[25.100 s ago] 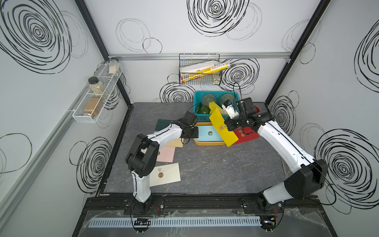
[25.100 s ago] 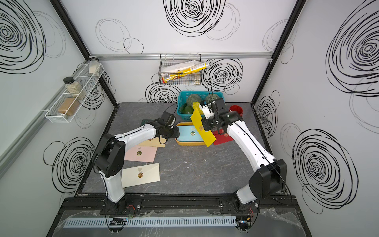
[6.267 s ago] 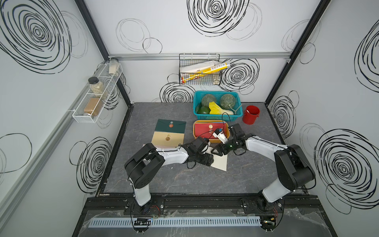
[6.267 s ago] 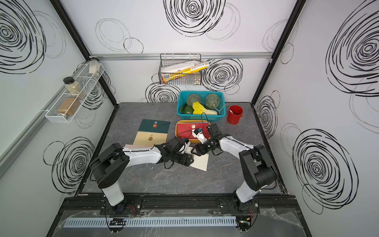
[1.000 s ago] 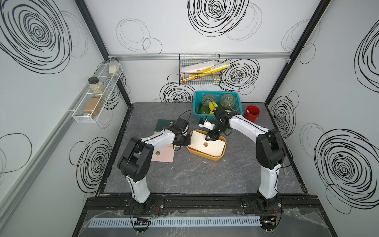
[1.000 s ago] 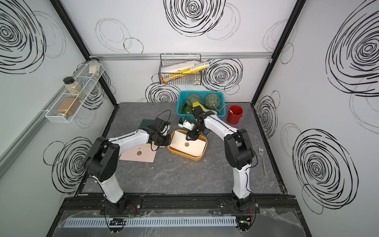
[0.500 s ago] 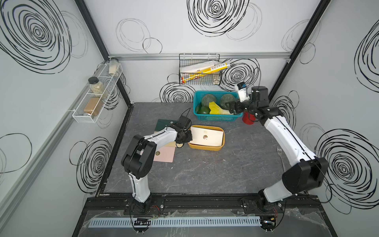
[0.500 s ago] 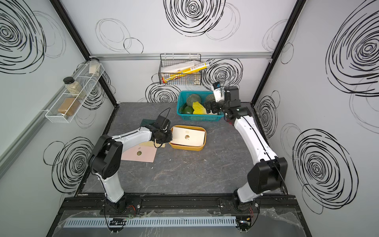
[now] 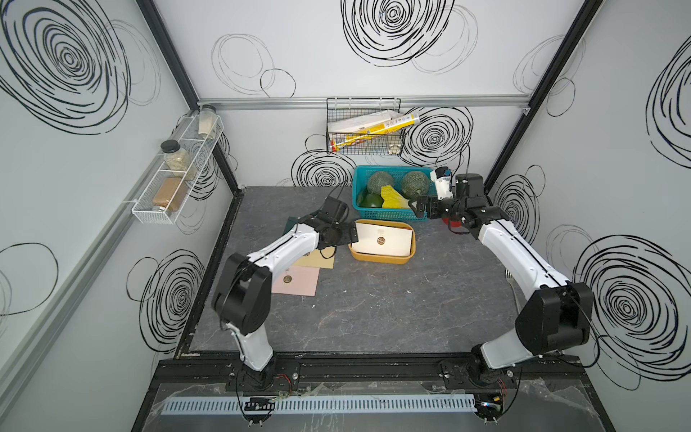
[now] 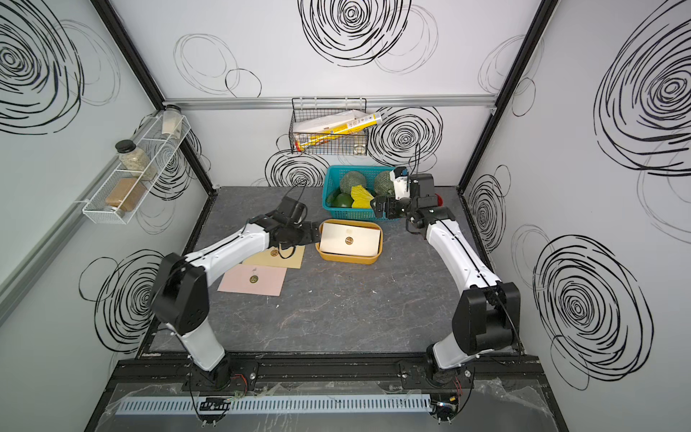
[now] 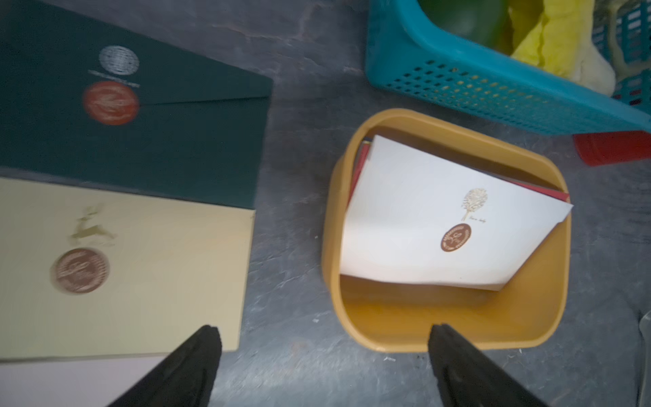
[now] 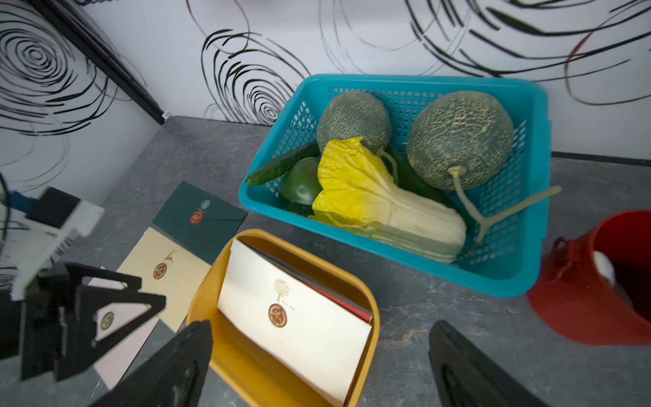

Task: Put the sealed envelopes into the storage box
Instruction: Move the storage box to the center of the board, then pick up the envelope from the center of the board.

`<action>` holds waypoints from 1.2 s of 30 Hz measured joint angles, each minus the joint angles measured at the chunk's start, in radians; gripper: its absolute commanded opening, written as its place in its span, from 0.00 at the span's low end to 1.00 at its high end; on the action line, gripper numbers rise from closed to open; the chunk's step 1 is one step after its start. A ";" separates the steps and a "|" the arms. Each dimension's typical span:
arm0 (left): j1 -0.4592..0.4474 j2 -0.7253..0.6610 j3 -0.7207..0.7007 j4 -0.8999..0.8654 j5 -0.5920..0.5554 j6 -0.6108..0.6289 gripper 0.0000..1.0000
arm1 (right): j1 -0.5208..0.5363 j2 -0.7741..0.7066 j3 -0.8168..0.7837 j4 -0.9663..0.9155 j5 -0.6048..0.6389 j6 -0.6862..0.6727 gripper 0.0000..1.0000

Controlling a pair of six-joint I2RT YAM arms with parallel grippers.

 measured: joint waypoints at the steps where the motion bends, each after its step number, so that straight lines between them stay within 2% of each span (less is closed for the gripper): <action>1: 0.026 -0.053 -0.032 -0.014 -0.016 0.010 0.99 | 0.022 -0.017 -0.021 0.000 0.001 0.005 1.00; 4: 0.111 -0.160 -0.142 -0.051 -0.059 0.035 0.99 | 0.129 -0.069 -0.087 0.001 0.014 0.029 1.00; 8: 0.129 -0.132 -0.316 -0.077 -0.084 0.060 0.99 | 0.239 -0.133 -0.190 0.013 0.022 0.083 1.00; 11: 0.107 -0.066 -0.380 -0.092 -0.086 0.089 0.98 | 0.249 -0.154 -0.224 0.014 0.027 0.111 1.00; 16: 0.072 0.004 -0.386 -0.049 -0.081 0.129 0.97 | 0.250 -0.161 -0.226 0.016 0.035 0.127 1.00; 21: 0.004 0.016 -0.397 0.003 -0.055 0.111 0.97 | 0.254 -0.181 -0.226 0.001 0.042 0.128 1.00; 25: -0.126 0.003 -0.415 0.037 -0.063 0.035 0.97 | 0.254 -0.219 -0.226 -0.033 0.067 0.127 1.00; 30: -0.393 0.035 -0.362 0.050 -0.047 -0.161 0.98 | 0.254 -0.289 -0.226 -0.054 0.119 0.128 1.00; 32: -0.496 0.089 -0.290 0.052 -0.032 -0.258 0.98 | 0.254 -0.308 -0.226 -0.075 0.146 0.128 1.00; 36: -0.602 0.243 -0.079 0.046 0.007 -0.384 0.98 | 0.238 -0.317 -0.249 -0.103 0.188 0.141 1.00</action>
